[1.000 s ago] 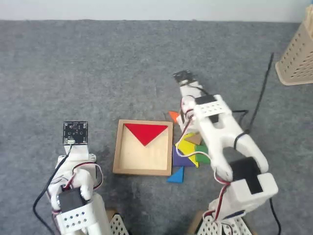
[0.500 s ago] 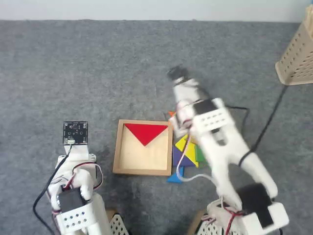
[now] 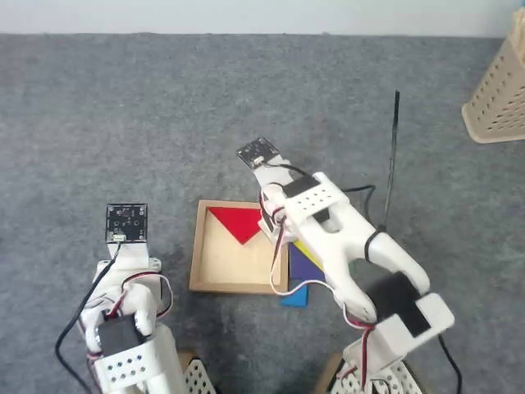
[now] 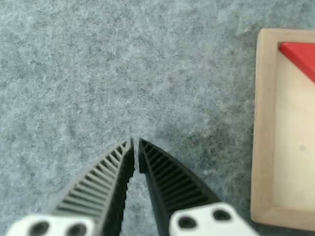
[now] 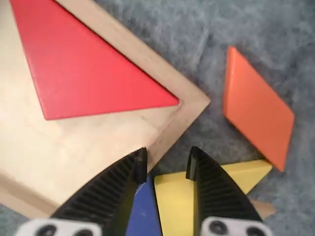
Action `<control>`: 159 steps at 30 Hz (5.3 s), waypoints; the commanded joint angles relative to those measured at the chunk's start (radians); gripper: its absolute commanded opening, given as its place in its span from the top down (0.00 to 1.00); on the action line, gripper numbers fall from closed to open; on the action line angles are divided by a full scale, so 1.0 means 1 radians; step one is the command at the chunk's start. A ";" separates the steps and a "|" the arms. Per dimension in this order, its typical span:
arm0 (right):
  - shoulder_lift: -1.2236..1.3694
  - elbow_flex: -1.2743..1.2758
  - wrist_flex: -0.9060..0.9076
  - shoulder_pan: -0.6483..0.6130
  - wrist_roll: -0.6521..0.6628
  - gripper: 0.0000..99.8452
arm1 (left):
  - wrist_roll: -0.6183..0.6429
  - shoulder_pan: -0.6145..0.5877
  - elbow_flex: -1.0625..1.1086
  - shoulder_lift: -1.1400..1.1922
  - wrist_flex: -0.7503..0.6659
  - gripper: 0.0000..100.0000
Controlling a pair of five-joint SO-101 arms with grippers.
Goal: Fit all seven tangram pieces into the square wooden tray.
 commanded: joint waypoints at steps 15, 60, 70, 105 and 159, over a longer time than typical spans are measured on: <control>0.117 -0.126 -0.018 0.050 -0.012 0.95 | -0.005 -0.005 -0.007 -0.014 0.008 0.99; -0.088 0.058 0.027 0.386 0.017 0.87 | -0.005 -0.005 -0.007 -0.014 0.008 0.99; -0.028 -0.083 -0.016 0.481 0.017 0.87 | -0.005 -0.005 -0.007 -0.014 0.008 0.99; 0.030 0.003 0.016 0.412 -0.161 0.76 | -0.005 -0.005 -0.007 -0.014 0.008 0.99; 0.174 -0.193 0.113 0.521 -0.106 0.76 | -0.005 -0.005 -0.007 -0.014 0.008 0.99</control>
